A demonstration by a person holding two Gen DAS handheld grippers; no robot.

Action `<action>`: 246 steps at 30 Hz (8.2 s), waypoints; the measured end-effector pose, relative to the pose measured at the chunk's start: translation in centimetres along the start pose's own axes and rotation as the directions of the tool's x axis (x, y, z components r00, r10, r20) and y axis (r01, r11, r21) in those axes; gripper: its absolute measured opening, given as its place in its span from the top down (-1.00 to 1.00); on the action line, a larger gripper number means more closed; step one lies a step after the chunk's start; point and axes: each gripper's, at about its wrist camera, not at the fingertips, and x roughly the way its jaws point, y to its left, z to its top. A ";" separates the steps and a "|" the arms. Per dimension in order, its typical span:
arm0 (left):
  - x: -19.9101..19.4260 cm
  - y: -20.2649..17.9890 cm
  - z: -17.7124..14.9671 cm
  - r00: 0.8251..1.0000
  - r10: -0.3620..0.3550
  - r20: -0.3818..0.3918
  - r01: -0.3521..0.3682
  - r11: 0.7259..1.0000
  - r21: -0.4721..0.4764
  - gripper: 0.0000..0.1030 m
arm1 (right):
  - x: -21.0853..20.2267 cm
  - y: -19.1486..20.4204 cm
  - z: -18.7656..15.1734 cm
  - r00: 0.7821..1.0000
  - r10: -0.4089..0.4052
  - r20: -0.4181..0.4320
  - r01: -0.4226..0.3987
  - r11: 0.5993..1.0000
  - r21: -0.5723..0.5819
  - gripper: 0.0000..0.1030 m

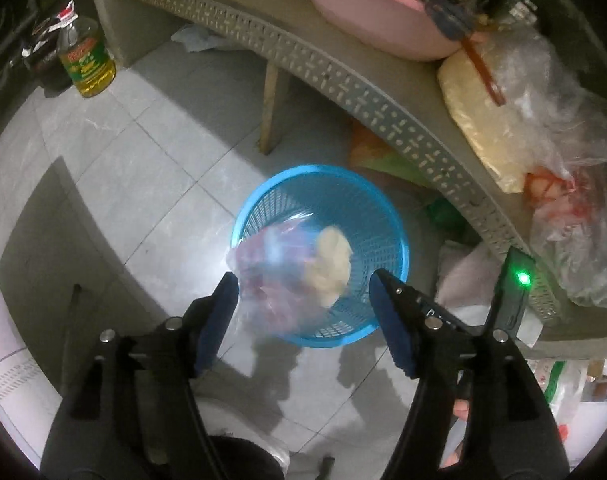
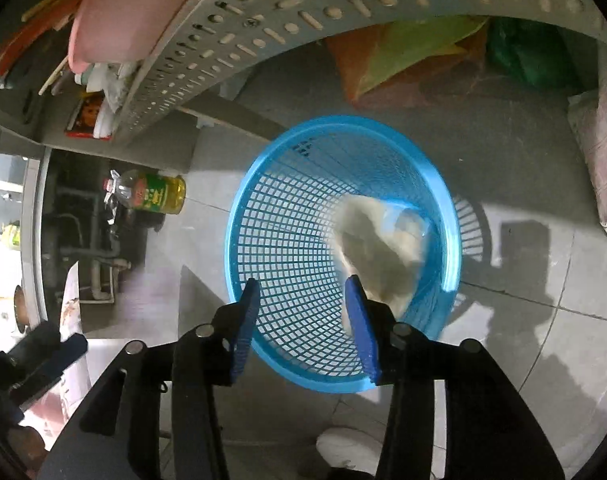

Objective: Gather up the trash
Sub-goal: 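Open both tools over the blue wastebasket to drop the wrapper and bag, then swing both tools back toward the cluttered table, then grasp a clear plastic strip with the left tool while the right tool grasps a plastic bag, then carry both items to the blue wastebasket and open both tools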

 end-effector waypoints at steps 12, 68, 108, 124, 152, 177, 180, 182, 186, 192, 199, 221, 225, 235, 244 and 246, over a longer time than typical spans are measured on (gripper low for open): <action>-6.0 0.1 -1.6 0.991 -0.093 0.098 0.092 0.996 0.019 -0.36 | -3.8 2.2 -1.0 0.999 0.003 0.055 0.002 0.996 -0.088 0.03; -32.6 19.1 -27.4 0.817 0.105 0.566 0.084 0.951 -0.297 -0.83 | -20.5 26.5 -23.3 0.944 0.186 0.272 0.144 0.510 -0.848 -0.87; -33.7 35.8 -37.2 0.825 0.349 0.444 0.011 0.776 -0.630 -0.37 | -4.1 37.5 -27.4 0.832 0.084 -0.548 -0.455 0.668 -0.589 -0.38; -30.5 40.3 -37.6 0.875 0.168 0.454 0.239 0.665 -0.707 0.28 | -1.3 38.3 -28.0 0.796 0.071 -0.602 -0.467 0.704 -0.535 -0.19; -35.5 36.7 -41.3 0.752 0.233 0.616 0.292 0.720 -0.629 0.88 | -4.9 35.2 -27.8 0.798 0.115 -0.592 -0.482 0.712 -0.511 0.74; -44.9 28.9 -44.6 0.584 0.345 0.735 0.173 0.832 -0.527 0.90 | -12.1 32.9 -26.5 0.790 0.252 -0.559 -0.559 0.671 -0.488 0.78; -45.3 28.4 -44.6 0.579 0.352 0.735 0.163 0.833 -0.528 0.90 | -12.8 32.7 -26.1 0.781 0.276 -0.561 -0.575 0.667 -0.473 0.78; -45.6 27.9 -44.6 0.576 0.353 0.737 0.161 0.835 -0.526 0.90 | -13.3 32.6 -25.8 0.773 0.291 -0.564 -0.588 0.664 -0.463 0.78; -46.2 27.0 -44.5 0.568 0.355 0.743 0.150 0.843 -0.517 0.90 | -14.0 32.5 -25.5 0.757 0.321 -0.569 -0.612 0.654 -0.445 0.78; -46.6 26.0 -43.9 0.562 0.341 0.754 0.151 0.854 -0.498 0.90 | -15.3 32.1 -24.5 0.729 0.367 -0.578 -0.651 0.635 -0.416 0.78; -45.5 23.9 -41.7 0.588 0.267 0.763 0.162 0.886 -0.435 0.90 | -17.0 31.3 -23.0 0.714 0.415 -0.564 -0.675 0.620 -0.399 0.78; -29.4 10.6 -15.5 0.806 -0.152 0.573 0.263 0.958 -0.116 0.90 | -20.6 13.9 -7.1 0.901 0.423 -0.098 -0.434 0.874 -0.218 0.78; -23.7 6.9 -10.5 0.870 -0.196 0.453 0.265 0.960 -0.094 0.90 | -19.1 9.6 -5.1 0.931 0.362 -0.042 -0.364 0.922 -0.133 0.78; -8.7 0.7 -3.5 0.978 -0.149 0.146 0.158 0.986 -0.050 0.90 | -11.3 3.0 -1.5 0.977 0.214 -0.016 -0.214 0.976 0.038 0.77; -0.7 0.0 0.1 0.998 -0.055 0.038 0.057 0.997 -0.052 0.28 | -4.0 -0.2 1.7 0.997 0.069 -0.019 -0.067 0.995 0.072 0.06; 0.2 0.7 -0.1 0.999 -0.035 0.029 0.038 0.996 -0.082 0.27 | -2.7 -1.1 1.6 0.998 0.044 -0.040 -0.041 0.996 0.081 0.06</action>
